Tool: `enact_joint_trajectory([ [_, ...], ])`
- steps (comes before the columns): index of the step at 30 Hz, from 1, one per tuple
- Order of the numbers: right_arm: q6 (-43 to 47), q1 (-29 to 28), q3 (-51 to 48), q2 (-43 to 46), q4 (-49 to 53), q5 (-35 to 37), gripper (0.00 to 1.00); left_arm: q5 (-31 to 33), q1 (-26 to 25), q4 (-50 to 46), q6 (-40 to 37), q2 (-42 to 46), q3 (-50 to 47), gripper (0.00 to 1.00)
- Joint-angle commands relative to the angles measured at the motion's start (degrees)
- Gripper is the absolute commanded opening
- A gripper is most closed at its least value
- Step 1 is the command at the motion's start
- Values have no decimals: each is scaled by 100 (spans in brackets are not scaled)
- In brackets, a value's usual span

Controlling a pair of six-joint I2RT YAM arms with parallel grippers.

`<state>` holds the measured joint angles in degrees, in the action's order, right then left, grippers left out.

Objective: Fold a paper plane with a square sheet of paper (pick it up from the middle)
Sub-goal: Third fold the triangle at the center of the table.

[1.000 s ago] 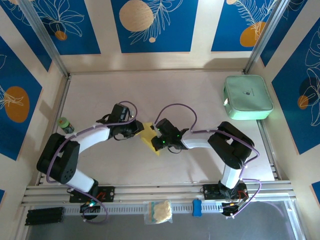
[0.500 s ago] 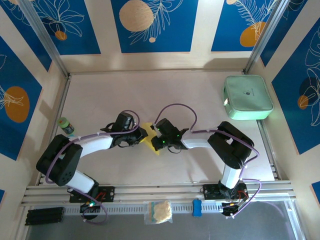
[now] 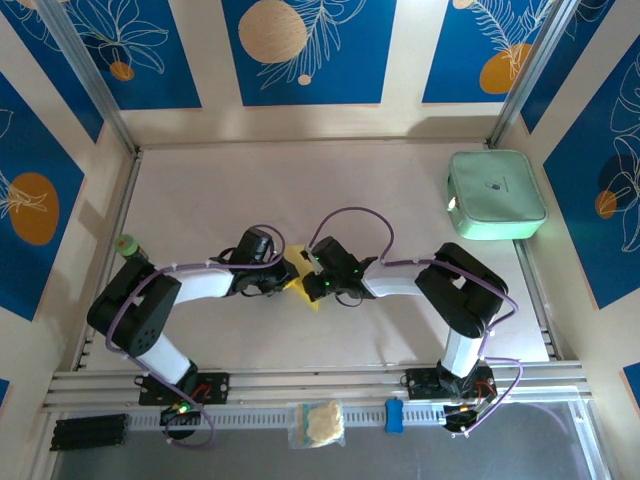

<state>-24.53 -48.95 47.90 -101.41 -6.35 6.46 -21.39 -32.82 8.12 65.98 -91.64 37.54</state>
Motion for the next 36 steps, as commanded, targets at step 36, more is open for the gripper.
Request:
enact_joint_trajectory([
  [36, -114, 38, 11, -167, 436, 110, 0, 279, -24, -553, -571, 293, 112, 17],
])
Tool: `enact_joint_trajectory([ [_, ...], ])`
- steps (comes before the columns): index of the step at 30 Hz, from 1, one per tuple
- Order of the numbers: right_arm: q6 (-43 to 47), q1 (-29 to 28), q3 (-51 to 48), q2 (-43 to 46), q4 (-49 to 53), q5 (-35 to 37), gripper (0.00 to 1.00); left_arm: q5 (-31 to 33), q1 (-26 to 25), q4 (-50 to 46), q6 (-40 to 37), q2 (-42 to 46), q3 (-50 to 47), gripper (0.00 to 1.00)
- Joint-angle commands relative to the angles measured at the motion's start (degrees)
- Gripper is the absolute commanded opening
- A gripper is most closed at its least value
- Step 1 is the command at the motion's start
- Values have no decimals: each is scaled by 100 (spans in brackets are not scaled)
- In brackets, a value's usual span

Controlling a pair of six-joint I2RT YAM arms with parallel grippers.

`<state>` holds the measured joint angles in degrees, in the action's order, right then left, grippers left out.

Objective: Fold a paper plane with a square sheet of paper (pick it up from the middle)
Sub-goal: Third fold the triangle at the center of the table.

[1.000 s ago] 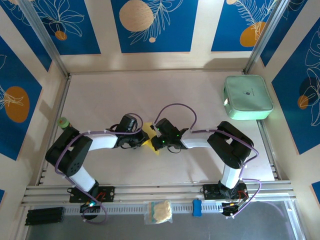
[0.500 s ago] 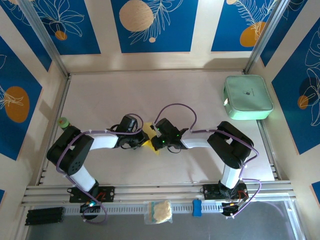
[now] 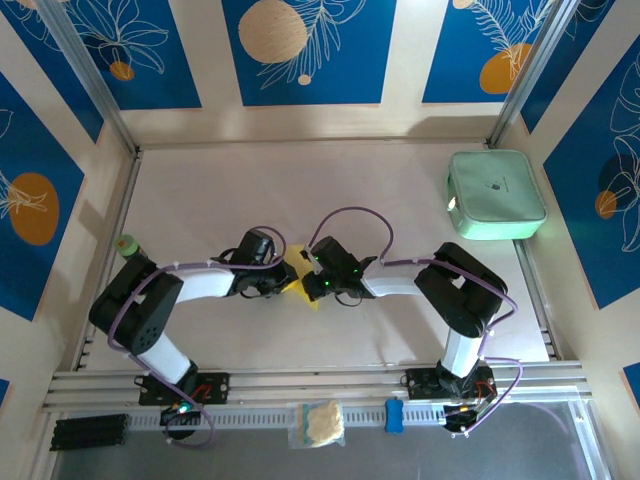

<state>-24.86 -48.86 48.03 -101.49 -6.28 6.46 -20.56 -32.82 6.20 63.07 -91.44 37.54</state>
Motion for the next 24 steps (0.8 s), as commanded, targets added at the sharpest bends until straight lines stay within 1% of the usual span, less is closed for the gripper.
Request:
enact_joint_trajectory([
  [1, -87, 26, -13, -157, 425, 123, 0, 256, -16, -434, -333, 314, 115, 17],
  [6, -74, 20, -22, -178, 411, 145, 0, 256, 218, -571, -554, 231, 228, 18],
  [11, -42, 14, 0, -192, 422, 145, 0, 90, 501, -946, -1040, -201, 779, 20],
  [19, -27, 10, 47, -143, 443, 171, 0, -76, 576, -1442, -1563, -977, 1567, 20],
  [24, -31, 9, 32, -82, 478, 200, 0, 74, 579, -1817, -1790, -1201, 1794, 19],
])
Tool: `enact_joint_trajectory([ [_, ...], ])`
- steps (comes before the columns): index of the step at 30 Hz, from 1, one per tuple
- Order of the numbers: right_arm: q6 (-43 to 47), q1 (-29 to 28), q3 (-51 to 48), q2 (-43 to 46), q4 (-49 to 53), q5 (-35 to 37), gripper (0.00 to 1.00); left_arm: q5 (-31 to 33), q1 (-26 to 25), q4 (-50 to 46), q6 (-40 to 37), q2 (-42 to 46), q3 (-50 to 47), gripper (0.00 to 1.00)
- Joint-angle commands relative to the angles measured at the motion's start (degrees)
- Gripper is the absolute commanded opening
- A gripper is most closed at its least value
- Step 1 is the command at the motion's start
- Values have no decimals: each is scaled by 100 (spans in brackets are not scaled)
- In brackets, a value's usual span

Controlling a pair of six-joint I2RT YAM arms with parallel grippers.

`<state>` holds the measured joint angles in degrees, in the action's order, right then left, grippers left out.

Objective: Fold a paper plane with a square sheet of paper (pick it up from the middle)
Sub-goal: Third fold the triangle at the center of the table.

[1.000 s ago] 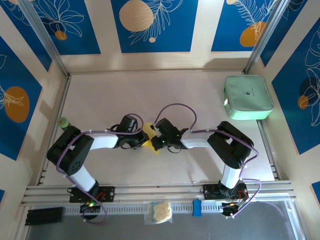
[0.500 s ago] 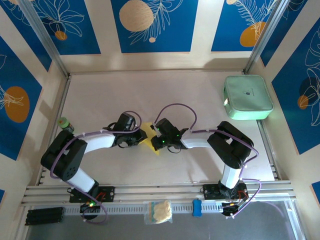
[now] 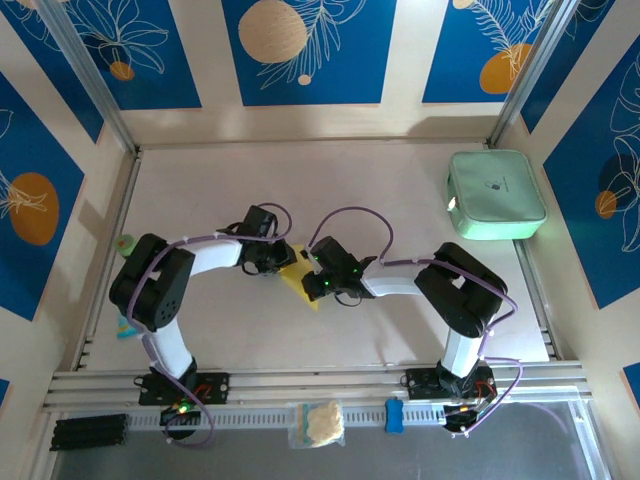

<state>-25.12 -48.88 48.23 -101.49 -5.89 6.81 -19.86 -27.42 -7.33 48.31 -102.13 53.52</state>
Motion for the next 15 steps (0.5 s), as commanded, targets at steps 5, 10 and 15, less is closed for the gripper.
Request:
enact_joint_trajectory([
  [5, -18, 15, 5, 31, 453, 198, 0, -1, 35, -654, -443, -348, 230, 16],
  [10, -10, 24, 0, 127, 485, 224, 0, 70, 37, -738, -505, -387, 231, 14],
  [15, -10, 22, -31, 165, 488, 242, 0, 99, 34, -777, -542, -415, 264, 13],
])
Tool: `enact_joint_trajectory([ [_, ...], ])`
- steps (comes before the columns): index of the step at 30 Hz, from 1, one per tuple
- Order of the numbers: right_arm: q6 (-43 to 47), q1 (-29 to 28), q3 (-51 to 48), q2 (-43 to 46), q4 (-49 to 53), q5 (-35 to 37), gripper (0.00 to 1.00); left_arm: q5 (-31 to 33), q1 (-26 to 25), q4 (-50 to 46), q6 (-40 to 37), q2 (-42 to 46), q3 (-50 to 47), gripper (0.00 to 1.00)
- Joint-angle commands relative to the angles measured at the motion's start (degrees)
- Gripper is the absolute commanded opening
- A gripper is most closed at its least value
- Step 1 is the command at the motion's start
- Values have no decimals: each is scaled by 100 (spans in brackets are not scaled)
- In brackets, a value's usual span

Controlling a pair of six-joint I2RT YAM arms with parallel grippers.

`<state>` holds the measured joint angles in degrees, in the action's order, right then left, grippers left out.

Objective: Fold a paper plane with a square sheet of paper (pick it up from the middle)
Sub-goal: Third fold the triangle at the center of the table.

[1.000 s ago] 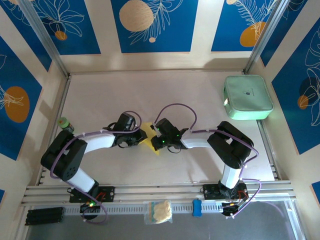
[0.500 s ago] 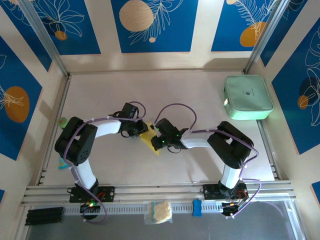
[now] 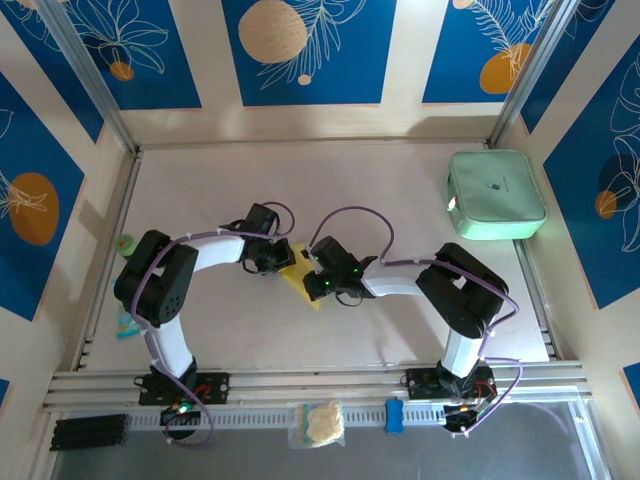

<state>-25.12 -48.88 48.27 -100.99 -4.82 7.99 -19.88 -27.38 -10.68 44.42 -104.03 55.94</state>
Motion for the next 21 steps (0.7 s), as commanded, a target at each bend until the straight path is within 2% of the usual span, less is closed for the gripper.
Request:
enact_joint_trajectory([
  [1, -10, 21, -41, 123, 376, 124, 0, 98, 32, -452, -162, -232, 30, 13],
  [11, 33, 20, -90, 257, 288, 116, 0, 126, 31, -532, -233, -328, 61, 12],
  [21, 23, 31, -2, 34, 341, 32, 0, -62, 31, -497, -292, -188, 176, 13],
])
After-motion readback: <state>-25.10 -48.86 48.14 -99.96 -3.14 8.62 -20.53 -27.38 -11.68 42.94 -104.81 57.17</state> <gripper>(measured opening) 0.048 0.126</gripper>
